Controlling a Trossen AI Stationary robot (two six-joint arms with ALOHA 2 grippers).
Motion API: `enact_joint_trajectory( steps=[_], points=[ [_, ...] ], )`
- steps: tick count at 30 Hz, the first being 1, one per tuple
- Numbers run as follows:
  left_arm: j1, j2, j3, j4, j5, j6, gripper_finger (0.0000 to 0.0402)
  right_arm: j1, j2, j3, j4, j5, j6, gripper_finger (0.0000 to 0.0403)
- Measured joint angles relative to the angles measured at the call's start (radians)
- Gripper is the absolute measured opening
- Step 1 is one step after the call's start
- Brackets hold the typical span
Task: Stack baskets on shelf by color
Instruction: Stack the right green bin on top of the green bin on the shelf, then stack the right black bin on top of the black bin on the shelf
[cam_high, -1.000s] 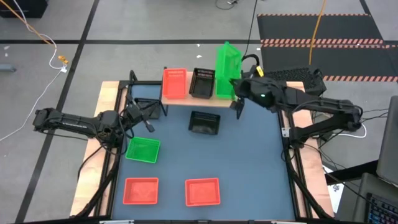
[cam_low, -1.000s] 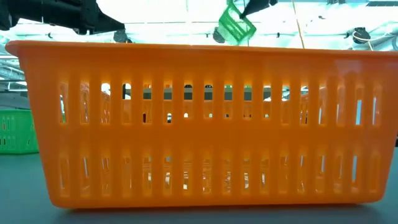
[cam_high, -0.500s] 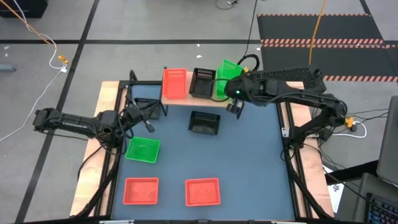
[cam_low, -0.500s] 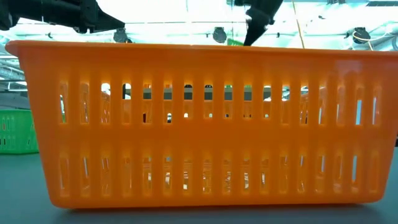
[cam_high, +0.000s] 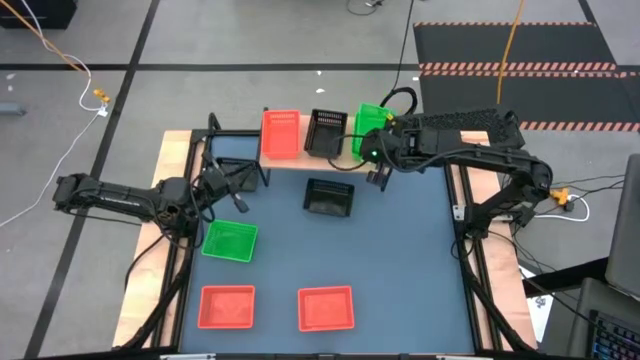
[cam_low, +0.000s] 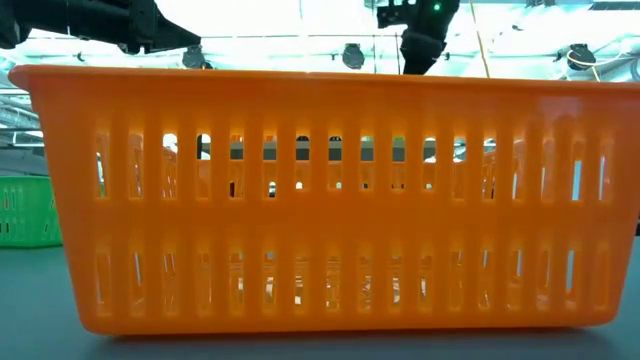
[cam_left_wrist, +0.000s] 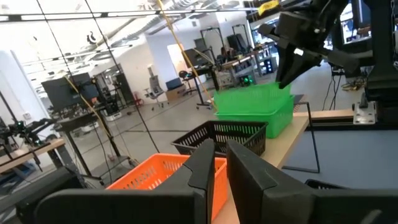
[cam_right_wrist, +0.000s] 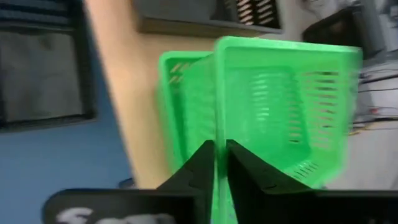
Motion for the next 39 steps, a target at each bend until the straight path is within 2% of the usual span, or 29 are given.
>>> enact_joint_trajectory(
  steps=[3,9,16,18,21,23,27,30,33,36,39],
  points=[
    [0.000,0.000,0.000,0.000,0.000,-0.002,0.0047,0.002,-0.006,0.000,0.001,0.037,-0.015,0.0069],
    [0.000,0.000,0.000,0.000,0.000,-0.002,0.0047,0.002,-0.019,0.001,0.054,0.037,-0.011,0.0122],
    [-0.003,0.000,0.000,0.000,0.000,-0.002,0.0047,0.050,-0.076,0.001,0.189,0.012,-0.009,0.0138],
    [-0.007,0.000,0.000,0.000,0.000,0.005,0.0047,0.063,-0.089,0.000,0.243,-0.094,-0.010,0.0138],
    [-0.018,-0.005,0.000,0.000,-0.004,0.018,0.0047,0.084,-0.096,-0.028,0.379,-0.332,-0.013,0.0138],
    [-0.029,-0.010,0.000,0.001,-0.007,0.010,0.0047,0.105,-0.095,-0.082,0.473,-0.452,-0.011,0.0139],
    [-0.067,-0.030,0.014,-0.034,-0.012,-0.039,0.0047,0.162,-0.092,-0.237,0.690,-0.541,-0.002,0.0139],
    [-0.119,-0.033,0.074,-0.161,-0.007,-0.080,0.0047,0.211,-0.091,-0.349,0.878,-0.544,0.000,0.0139],
    [-0.185,0.018,0.153,-0.312,-0.006,-0.112,0.0047,0.258,-0.054,-0.414,1.056,-0.532,0.035,0.0139],
    [-0.242,0.093,0.229,-0.415,-0.055,-0.159,0.0047,0.298,0.034,-0.401,1.065,-0.469,0.077,0.0139],
    [-0.285,0.144,0.318,-0.492,-0.121,-0.234,0.0047,0.334,0.154,-0.354,1.054,-0.465,0.113,0.0139]
  ],
)
